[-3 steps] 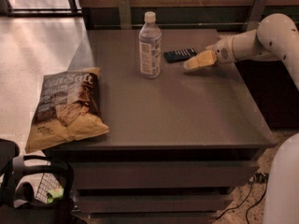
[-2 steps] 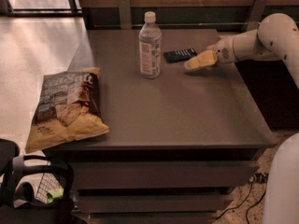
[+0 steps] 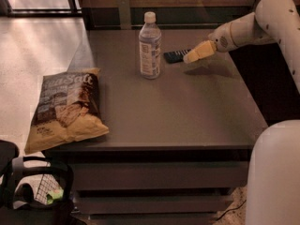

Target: Move rxbar blueberry near brown chip bag

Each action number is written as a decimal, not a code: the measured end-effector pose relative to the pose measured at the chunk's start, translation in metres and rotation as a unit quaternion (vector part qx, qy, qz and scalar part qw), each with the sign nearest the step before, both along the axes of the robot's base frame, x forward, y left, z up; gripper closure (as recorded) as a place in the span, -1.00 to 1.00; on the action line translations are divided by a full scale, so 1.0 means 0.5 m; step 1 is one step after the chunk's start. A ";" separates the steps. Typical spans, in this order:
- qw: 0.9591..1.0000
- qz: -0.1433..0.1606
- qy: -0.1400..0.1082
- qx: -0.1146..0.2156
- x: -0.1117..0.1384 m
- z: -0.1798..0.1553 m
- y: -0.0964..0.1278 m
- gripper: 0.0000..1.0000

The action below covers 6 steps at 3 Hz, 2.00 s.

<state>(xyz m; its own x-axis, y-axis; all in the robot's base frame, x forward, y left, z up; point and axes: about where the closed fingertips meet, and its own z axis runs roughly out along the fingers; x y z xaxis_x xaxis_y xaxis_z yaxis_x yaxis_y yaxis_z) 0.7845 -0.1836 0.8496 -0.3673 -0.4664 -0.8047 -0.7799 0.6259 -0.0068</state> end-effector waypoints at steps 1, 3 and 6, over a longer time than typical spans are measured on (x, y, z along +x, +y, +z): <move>1.000 0.027 0.000 -0.010 0.006 -0.007 0.029 -1.00; 0.999 0.054 0.001 -0.002 0.013 -0.047 0.069 -1.00; 0.999 0.042 0.016 -0.001 0.012 -0.080 0.081 0.43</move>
Offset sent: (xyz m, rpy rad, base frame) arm -0.0053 0.0317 -0.0291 0.0124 -0.0004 0.1095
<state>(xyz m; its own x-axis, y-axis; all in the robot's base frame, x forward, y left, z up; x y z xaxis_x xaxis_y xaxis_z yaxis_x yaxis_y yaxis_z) 0.7903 -0.1431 0.8096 -0.3516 -0.4980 -0.7927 -0.8295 0.5583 0.0172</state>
